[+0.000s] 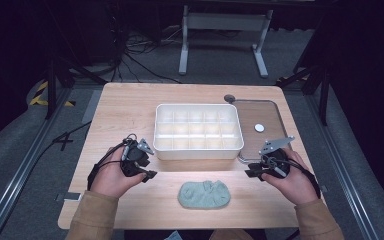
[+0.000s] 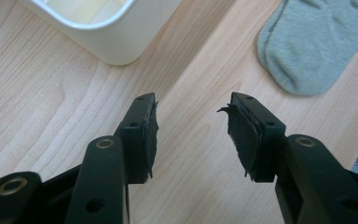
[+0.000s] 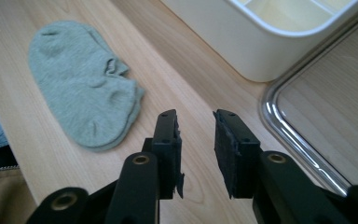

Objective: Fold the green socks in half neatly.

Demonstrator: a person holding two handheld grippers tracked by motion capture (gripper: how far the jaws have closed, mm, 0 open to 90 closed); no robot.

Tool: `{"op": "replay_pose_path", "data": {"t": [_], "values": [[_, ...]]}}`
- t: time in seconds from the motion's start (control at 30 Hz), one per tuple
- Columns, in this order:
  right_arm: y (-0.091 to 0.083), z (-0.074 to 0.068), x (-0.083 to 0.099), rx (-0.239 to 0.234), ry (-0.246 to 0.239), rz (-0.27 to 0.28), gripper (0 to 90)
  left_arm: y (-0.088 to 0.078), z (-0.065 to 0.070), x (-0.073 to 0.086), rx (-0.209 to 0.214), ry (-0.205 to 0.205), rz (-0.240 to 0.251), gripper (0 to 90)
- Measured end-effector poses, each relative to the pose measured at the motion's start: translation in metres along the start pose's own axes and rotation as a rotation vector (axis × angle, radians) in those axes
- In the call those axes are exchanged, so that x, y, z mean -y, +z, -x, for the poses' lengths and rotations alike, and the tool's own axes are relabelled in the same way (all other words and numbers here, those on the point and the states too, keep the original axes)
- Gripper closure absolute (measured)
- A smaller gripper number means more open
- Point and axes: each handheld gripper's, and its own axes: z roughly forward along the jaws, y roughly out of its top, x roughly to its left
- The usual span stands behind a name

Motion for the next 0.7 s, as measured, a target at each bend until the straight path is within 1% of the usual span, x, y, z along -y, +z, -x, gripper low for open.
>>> {"op": "replay_pose_path", "data": {"t": [0.07,0.1,0.13,0.17,0.2,0.23,0.27,0.3,0.37,0.43,0.47,0.5,0.53,0.57,0.6,0.67,0.7], "values": [[0.001,-0.002,-0.001,-0.007,-0.001,-0.001,72.9,-0.002,0.002,-0.002,0.008,0.005,0.002,54.5],[0.002,-0.006,-0.003,-0.019,-0.006,0.001,73.9,-0.003,0.004,-0.003,0.021,0.010,0.005,54.5],[0.003,-0.010,-0.004,-0.033,-0.012,0.000,74.5,-0.003,0.006,-0.004,0.041,0.023,0.013,54.4],[0.006,-0.015,-0.007,-0.053,-0.021,0.000,75.8,-0.003,0.010,-0.005,0.050,0.058,0.010,53.6],[0.009,-0.022,-0.010,-0.068,-0.035,0.001,77.5,-0.001,0.012,-0.006,0.074,0.076,0.004,52.8],[0.011,-0.026,-0.012,-0.078,-0.046,0.005,79.4,0.000,0.015,-0.006,0.094,0.079,0.000,55.4],[0.011,-0.026,-0.012,-0.078,-0.046,0.005,79.4,0.000,0.015,-0.006,0.094,0.079,0.000,55.8],[0.014,-0.031,-0.013,-0.085,-0.055,0.005,81.4,0.004,0.019,-0.008,0.122,0.088,-0.004,55.8],[0.021,-0.042,-0.018,-0.118,-0.077,0.008,84.2,0.010,0.026,-0.011,0.147,0.089,-0.009,57.2],[0.028,-0.049,-0.020,-0.143,-0.077,0.006,83.3,0.018,0.032,-0.013,0.175,0.093,-0.008,58.0],[0.031,-0.052,-0.021,-0.146,-0.078,0.005,81.9,0.021,0.034,-0.014,0.188,0.107,-0.012,57.8],[0.034,-0.055,-0.022,-0.155,-0.075,0.013,81.6,0.024,0.037,-0.015,0.190,0.108,-0.017,57.5],[0.037,-0.058,-0.023,-0.165,-0.082,0.016,82.5,0.027,0.039,-0.016,0.192,0.120,-0.023,57.5],[0.040,-0.061,-0.024,-0.170,-0.090,0.015,84.3,0.030,0.042,-0.017,0.195,0.115,-0.028,58.2],[0.044,-0.064,-0.024,-0.169,-0.094,0.012,85.8,0.032,0.044,-0.018,0.199,0.121,-0.026,58.7],[0.055,-0.073,-0.024,-0.172,-0.116,0.000,88.0,0.037,0.047,-0.019,0.225,0.116,-0.019,60.8],[0.055,-0.073,-0.024,-0.172,-0.116,0.000,88.0,0.037,0.047,-0.019,0.225,0.116,-0.019,61.3]]}}
